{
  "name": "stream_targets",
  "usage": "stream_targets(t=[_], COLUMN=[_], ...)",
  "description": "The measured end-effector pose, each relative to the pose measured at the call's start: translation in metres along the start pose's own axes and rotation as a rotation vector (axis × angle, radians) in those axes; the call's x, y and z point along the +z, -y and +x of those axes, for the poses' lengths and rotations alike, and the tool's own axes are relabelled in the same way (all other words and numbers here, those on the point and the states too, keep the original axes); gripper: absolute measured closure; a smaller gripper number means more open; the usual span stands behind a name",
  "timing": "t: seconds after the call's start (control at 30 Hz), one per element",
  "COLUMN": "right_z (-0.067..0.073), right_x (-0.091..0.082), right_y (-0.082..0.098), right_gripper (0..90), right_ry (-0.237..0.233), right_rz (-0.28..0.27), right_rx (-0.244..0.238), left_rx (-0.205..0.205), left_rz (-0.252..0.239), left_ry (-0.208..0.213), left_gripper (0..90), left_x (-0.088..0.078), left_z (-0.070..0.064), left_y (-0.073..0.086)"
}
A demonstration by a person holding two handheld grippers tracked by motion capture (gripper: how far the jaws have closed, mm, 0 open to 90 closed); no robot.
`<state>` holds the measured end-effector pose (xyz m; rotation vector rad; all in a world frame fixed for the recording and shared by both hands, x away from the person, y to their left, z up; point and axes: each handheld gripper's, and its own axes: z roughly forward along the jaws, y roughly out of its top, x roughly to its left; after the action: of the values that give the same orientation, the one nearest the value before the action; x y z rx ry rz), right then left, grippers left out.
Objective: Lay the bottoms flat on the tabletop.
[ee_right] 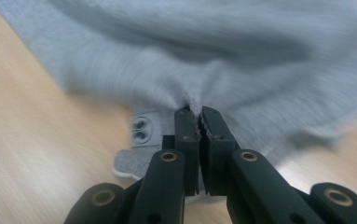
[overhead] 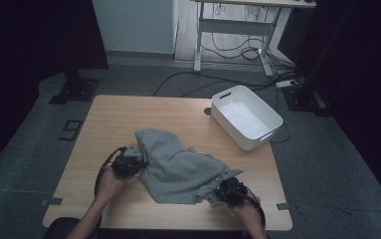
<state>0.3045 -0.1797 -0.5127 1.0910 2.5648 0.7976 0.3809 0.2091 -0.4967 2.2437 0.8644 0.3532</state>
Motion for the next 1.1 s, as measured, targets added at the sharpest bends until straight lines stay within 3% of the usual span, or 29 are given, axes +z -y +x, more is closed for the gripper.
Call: stream_targets(t=[0.1, 0.2, 0.3, 0.4, 0.47, 0.6, 0.77, 0.83, 0.93, 1.0, 1.1], right_z=[-0.023, -0.050, -0.070, -0.076, -0.073, -0.063, -0.037, -0.024, -0.004, 0.007, 0.020], right_x=[-0.022, -0.034, -0.027, -0.020, -0.023, -0.029, -0.017, -0.007, 0.013, 0.024, 0.037], right_y=[0.005, 0.012, 0.019, 0.024, 0.021, 0.007, -0.021, -0.034, -0.055, -0.068, -0.084], right_gripper=[87.0, 86.9, 85.5, 70.1, 59.9, 52.1, 48.1, 47.2, 46.8, 46.8, 46.5], right_ry=[0.049, 0.095, 0.098, 0.082, 0.065, 0.023, -0.074, -0.104, -0.128, -0.134, -0.146], right_rz=[-0.031, -0.046, -0.028, -0.016, -0.039, -0.084, -0.122, -0.110, -0.082, -0.076, -0.078], right_rx=[0.078, 0.150, 0.216, 0.237, 0.226, 0.181, 0.082, 0.048, -0.017, -0.052, -0.083], left_rx=[-0.040, -0.047, -0.032, -0.031, -0.026, -0.029, -0.023, -0.020, 0.012, 0.016, 0.048], left_rz=[-0.079, -0.070, -0.019, -0.029, -0.035, -0.060, -0.050, -0.047, -0.040, -0.065, -0.090], left_ry=[-0.013, -0.026, -0.006, 0.004, 0.002, 0.039, 0.107, 0.142, 0.150, 0.172, 0.214], left_gripper=[87.9, 86.2, 66.6, 51.3, 44.7, 39.2, 38.3, 43.0, 64.2, 73.1, 75.6], left_x=[-0.021, -0.017, 0.004, 0.003, -0.006, -0.024, -0.013, -0.003, 0.007, 0.009, 0.010], left_z=[0.013, 0.020, 0.020, 0.018, 0.018, 0.017, 0.008, 0.003, -0.004, -0.010, -0.020], left_y=[-0.013, -0.024, -0.027, -0.022, -0.016, -0.003, 0.005, 0.003, -0.007, -0.018, -0.033])
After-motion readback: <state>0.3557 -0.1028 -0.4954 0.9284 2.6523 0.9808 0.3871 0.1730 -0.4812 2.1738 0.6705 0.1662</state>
